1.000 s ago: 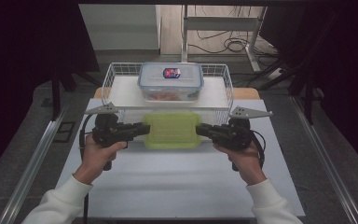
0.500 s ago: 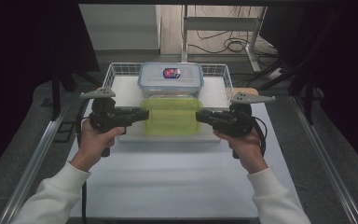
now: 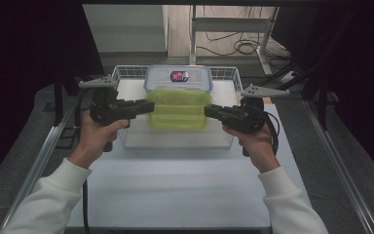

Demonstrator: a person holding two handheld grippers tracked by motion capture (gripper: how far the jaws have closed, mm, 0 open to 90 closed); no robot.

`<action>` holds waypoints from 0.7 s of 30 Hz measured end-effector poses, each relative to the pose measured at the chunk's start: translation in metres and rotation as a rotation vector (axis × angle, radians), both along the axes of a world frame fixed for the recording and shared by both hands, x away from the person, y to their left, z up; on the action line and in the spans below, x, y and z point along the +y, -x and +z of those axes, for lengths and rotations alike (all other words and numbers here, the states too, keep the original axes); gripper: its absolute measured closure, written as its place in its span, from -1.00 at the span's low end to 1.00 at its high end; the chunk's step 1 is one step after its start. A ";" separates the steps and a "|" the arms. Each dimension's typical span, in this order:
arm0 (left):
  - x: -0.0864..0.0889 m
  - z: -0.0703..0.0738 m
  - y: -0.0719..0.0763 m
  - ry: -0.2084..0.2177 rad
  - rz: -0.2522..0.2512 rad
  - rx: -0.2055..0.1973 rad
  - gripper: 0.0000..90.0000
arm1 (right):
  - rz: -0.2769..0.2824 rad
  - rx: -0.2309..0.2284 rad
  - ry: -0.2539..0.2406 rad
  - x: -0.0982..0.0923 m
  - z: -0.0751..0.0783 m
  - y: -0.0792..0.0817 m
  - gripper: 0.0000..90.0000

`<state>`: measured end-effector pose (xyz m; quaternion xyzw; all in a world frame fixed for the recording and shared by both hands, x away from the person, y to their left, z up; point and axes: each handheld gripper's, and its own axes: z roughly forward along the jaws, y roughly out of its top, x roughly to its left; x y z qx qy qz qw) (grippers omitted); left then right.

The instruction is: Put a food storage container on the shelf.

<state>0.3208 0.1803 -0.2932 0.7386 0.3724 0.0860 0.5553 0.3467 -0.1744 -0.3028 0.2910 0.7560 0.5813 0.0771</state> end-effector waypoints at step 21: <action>0.004 0.042 -0.043 0.003 0.031 -0.014 0.74 | -0.011 0.000 -0.032 0.006 0.049 -0.042 0.80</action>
